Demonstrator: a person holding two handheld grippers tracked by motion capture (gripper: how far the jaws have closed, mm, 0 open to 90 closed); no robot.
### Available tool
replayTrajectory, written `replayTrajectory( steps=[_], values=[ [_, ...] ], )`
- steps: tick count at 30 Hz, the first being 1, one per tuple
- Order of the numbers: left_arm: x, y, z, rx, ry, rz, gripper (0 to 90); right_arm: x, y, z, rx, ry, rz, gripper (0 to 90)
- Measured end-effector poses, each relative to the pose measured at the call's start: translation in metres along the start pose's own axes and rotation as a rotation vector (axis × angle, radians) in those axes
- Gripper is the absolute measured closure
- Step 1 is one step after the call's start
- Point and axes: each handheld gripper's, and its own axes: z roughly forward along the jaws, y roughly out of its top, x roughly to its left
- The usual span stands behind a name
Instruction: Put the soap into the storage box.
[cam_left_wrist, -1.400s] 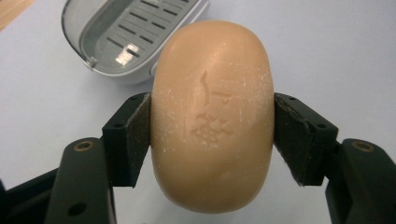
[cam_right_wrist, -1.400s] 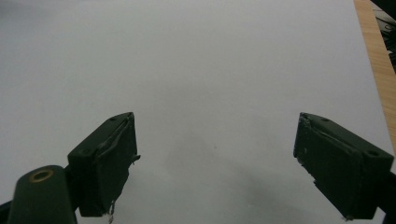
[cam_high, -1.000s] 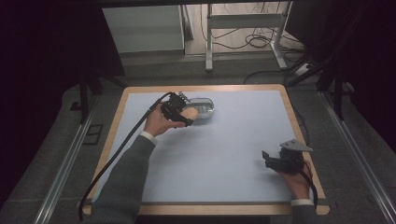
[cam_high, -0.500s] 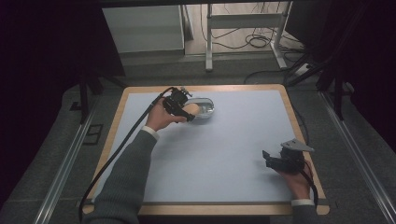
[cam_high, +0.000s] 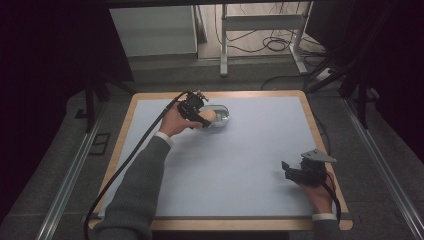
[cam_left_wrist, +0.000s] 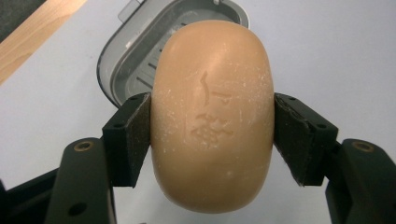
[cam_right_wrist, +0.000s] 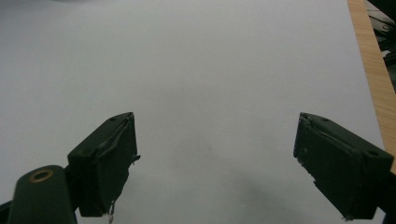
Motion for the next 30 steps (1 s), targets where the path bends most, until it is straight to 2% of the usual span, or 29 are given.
replayTrajectory(
  steps=[5, 6, 7, 11, 20, 30],
  values=[
    [0.003, 0.006, 0.005, 0.019, 0.011, 0.012, 32.6, -0.001, 0.000, 0.000, 0.000, -0.001, 0.000, 13.4],
    [0.003, 0.007, 0.006, 0.013, 0.009, 0.002, 32.6, -0.001, 0.000, 0.000, 0.000, -0.002, 0.000, 13.4],
    [0.004, 0.008, 0.007, 0.024, 0.009, 0.014, 32.6, -0.001, 0.000, 0.000, 0.001, -0.002, 0.001, 13.4],
    [0.007, 0.013, 0.012, 0.039, 0.012, 0.024, 32.6, -0.001, -0.001, 0.000, 0.002, -0.004, 0.001, 13.4],
    [0.011, 0.023, 0.023, 0.037, 0.001, 0.050, 32.6, -0.003, -0.001, 0.000, 0.002, -0.009, 0.002, 13.4],
    [0.018, 0.033, 0.035, 0.041, -0.006, 0.056, 32.6, -0.006, -0.001, -0.002, 0.000, -0.018, 0.011, 13.4]
  ],
)
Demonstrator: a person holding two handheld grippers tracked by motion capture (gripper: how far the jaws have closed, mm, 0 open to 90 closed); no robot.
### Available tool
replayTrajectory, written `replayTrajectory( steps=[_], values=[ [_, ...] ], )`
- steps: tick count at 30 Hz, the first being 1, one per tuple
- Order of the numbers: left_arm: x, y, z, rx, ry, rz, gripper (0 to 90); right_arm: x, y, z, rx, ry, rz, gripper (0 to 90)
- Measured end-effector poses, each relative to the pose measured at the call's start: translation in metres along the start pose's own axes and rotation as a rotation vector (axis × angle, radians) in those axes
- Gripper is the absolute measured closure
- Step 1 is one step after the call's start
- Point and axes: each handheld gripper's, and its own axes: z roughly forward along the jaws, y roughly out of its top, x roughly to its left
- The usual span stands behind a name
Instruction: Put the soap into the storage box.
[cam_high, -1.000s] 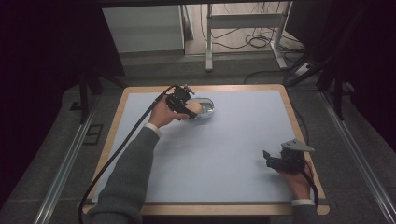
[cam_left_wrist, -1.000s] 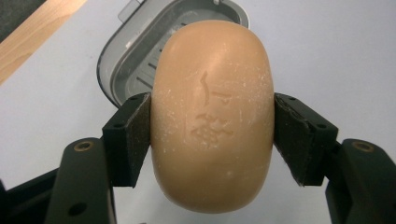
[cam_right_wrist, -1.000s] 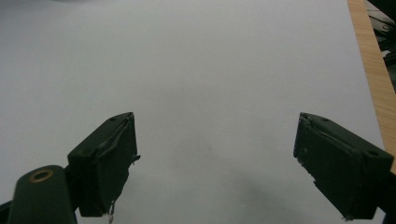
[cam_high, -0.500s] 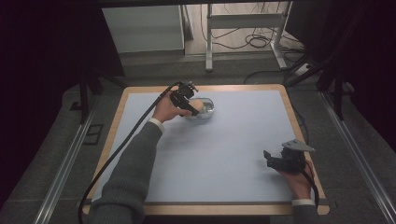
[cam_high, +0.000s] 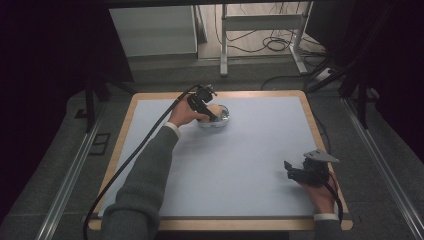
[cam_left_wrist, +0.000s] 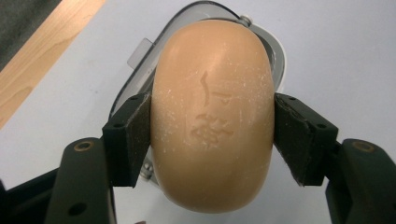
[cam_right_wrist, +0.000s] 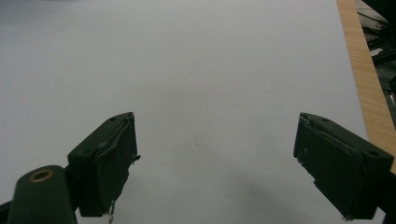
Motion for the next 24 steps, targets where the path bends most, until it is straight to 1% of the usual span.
replayTrajectory(
  steps=[3, 6, 15, 19, 23, 24],
  values=[
    [0.002, 0.000, 0.004, 0.000, 0.005, -0.007, 32.6, -0.001, -0.001, 0.000, 0.001, -0.001, -0.001, 13.4],
    [0.003, -0.001, 0.008, 0.014, 0.009, -0.009, 32.6, 0.000, -0.001, 0.001, 0.003, 0.000, -0.004, 13.4],
    [0.002, -0.002, 0.014, 0.022, 0.007, -0.016, 32.3, 0.001, -0.001, 0.002, 0.009, 0.000, -0.011, 13.4],
    [0.000, -0.002, 0.008, -0.016, -0.009, -0.027, 32.7, 0.001, -0.001, 0.002, 0.009, 0.000, -0.008, 13.4],
    [-0.001, -0.002, 0.001, -0.017, -0.007, -0.021, 32.5, 0.002, -0.001, 0.003, 0.010, 0.004, -0.010, 13.4],
    [-0.001, -0.002, 0.000, -0.022, -0.005, -0.027, 32.5, 0.002, -0.001, 0.003, 0.010, 0.004, -0.010, 13.4]
  ],
)
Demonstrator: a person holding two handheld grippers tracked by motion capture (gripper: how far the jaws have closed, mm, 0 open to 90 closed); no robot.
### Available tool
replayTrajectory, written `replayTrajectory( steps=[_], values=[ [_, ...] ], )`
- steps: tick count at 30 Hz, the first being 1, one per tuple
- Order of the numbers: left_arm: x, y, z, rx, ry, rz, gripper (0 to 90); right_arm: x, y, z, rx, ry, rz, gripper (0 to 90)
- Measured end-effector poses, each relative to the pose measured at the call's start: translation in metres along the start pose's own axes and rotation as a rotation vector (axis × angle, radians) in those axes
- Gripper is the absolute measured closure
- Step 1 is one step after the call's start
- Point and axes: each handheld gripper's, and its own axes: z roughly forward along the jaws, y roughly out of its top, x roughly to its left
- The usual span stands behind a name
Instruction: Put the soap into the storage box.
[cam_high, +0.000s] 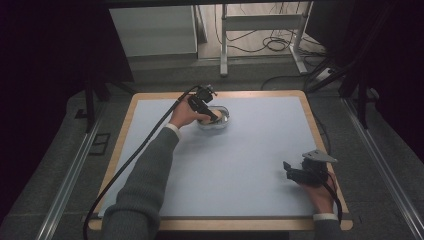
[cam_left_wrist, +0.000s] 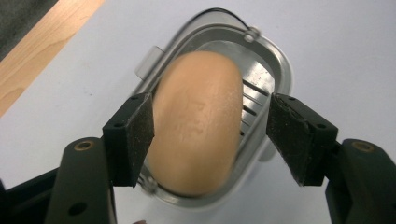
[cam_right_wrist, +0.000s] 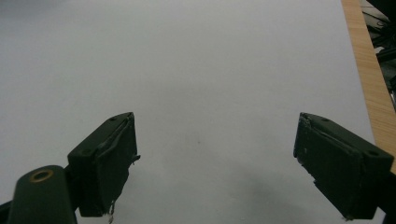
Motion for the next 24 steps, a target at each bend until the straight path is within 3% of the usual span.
replayTrajectory(
  steps=[10, 13, 24],
  values=[
    [0.001, -0.012, -0.009, -0.030, 0.006, -0.016, 30.3, 0.002, 0.001, 0.000, 0.003, -0.001, -0.006, 13.4],
    [-0.001, -0.016, -0.012, -0.045, -0.011, -0.026, 28.7, 0.003, 0.000, 0.001, 0.005, 0.000, -0.009, 13.4],
    [-0.010, -0.039, -0.026, -0.075, 0.028, -0.044, 22.8, 0.002, 0.001, 0.000, 0.002, -0.001, -0.013, 13.4]
  ],
)
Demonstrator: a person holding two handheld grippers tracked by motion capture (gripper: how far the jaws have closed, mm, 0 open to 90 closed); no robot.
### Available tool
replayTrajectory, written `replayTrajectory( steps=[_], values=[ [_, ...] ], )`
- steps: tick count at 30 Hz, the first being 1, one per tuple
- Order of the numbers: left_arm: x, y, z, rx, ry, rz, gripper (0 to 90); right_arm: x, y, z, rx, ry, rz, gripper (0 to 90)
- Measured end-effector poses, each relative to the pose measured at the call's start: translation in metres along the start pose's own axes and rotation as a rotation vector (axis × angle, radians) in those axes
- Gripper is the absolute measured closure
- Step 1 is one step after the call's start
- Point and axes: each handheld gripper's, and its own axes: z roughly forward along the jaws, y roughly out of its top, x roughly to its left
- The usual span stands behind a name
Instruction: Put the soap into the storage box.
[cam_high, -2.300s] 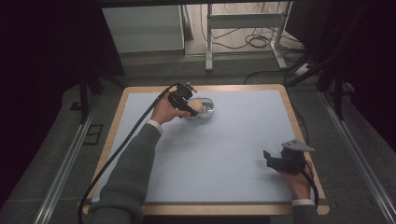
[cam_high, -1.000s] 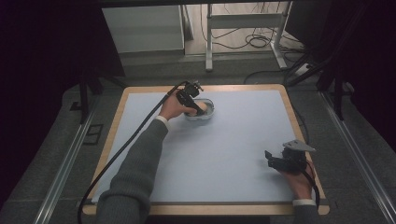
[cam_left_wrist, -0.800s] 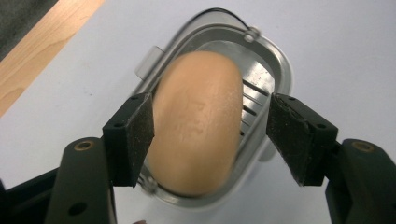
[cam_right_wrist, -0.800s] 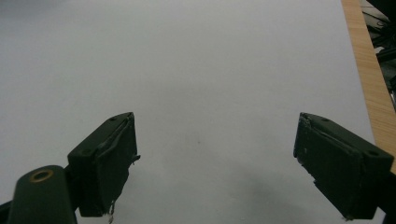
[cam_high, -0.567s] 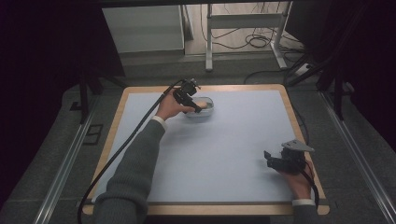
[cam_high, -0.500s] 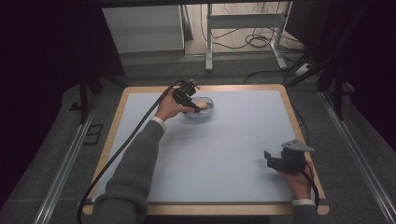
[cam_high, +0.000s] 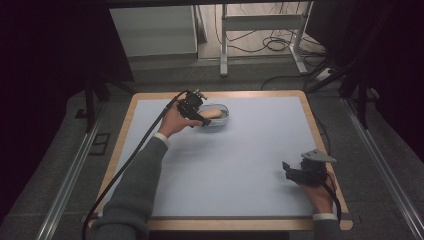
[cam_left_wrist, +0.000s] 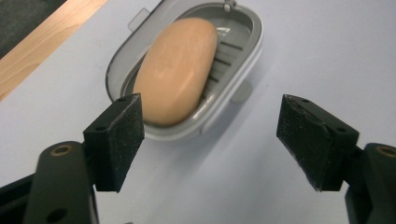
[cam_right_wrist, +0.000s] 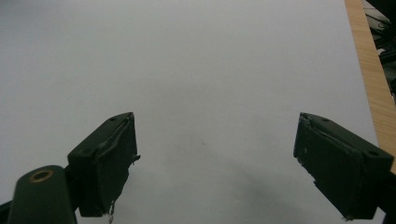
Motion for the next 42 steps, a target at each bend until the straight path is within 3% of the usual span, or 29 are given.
replayTrajectory(
  steps=[5, 12, 16, 26, 34, 42],
  values=[
    [-0.003, -0.014, -0.008, -0.021, -0.012, -0.025, 20.2, 0.000, 0.000, 0.000, -0.002, -0.001, 0.000, 13.4],
    [-0.010, -0.041, -0.024, -0.051, 0.009, -0.055, 18.5, 0.001, 0.001, -0.002, -0.004, -0.004, -0.001, 13.4],
    [-0.016, -0.058, -0.033, -0.055, 0.017, -0.052, 17.1, 0.002, 0.002, -0.002, -0.008, -0.002, -0.004, 13.4],
    [-0.043, -0.109, -0.050, -0.136, 0.004, -0.074, 16.4, 0.005, 0.004, -0.005, -0.019, 0.003, -0.006, 13.4],
    [-0.056, -0.153, -0.056, -0.136, 0.022, -0.094, 16.3, 0.008, 0.006, -0.006, -0.025, 0.003, -0.012, 13.4],
    [-0.060, -0.181, -0.060, -0.130, 0.010, -0.124, 16.3, 0.010, 0.006, -0.007, -0.022, -0.001, -0.017, 13.4]
  ],
)
